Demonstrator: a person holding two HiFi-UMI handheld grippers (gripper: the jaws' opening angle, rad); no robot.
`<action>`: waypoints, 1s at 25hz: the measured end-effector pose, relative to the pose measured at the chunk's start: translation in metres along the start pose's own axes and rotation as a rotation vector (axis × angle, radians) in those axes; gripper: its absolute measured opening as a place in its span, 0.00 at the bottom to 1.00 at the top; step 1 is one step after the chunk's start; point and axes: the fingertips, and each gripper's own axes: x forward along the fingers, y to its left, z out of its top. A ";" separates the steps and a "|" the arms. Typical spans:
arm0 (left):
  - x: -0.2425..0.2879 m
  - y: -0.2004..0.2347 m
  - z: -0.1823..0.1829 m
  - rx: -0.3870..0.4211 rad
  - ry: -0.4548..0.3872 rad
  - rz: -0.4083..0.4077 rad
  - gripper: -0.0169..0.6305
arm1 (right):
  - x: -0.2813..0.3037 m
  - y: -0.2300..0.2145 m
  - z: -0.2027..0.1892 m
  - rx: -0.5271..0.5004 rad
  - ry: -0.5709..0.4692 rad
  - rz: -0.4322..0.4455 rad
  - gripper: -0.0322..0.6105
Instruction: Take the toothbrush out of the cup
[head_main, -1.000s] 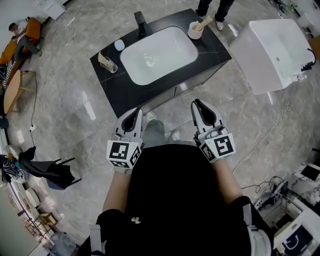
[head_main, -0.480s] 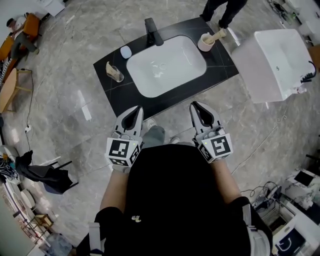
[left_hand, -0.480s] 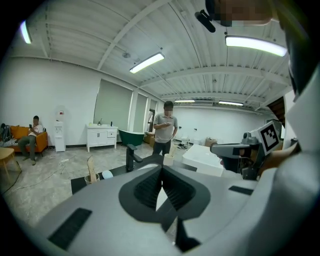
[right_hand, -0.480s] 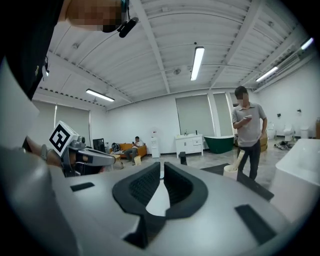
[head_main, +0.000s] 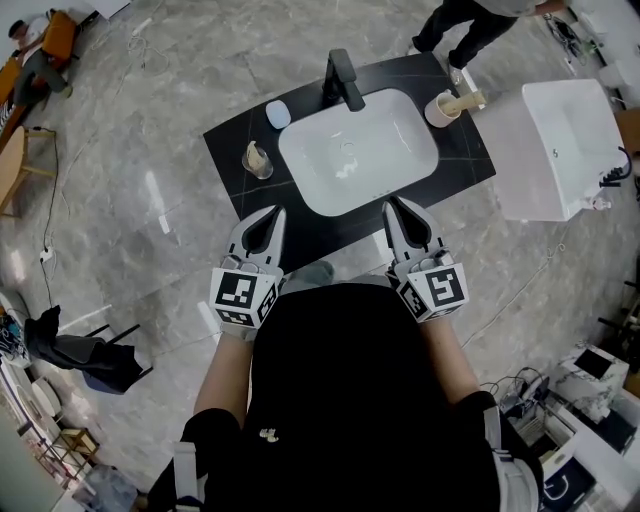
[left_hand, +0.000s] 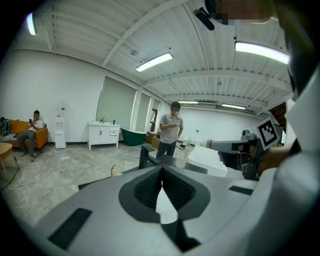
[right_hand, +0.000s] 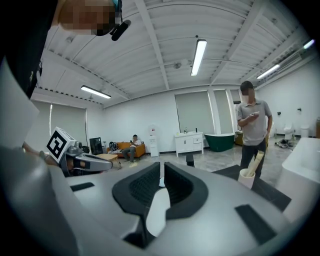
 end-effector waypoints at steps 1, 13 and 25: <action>-0.001 0.007 0.000 -0.001 0.005 -0.001 0.06 | 0.006 0.002 0.001 0.002 -0.001 -0.005 0.12; -0.005 0.049 -0.016 -0.038 0.039 0.070 0.06 | 0.050 0.015 0.001 0.020 0.024 0.024 0.12; 0.010 0.071 -0.027 -0.048 0.065 0.205 0.06 | 0.074 -0.001 0.004 -0.011 0.078 0.105 0.12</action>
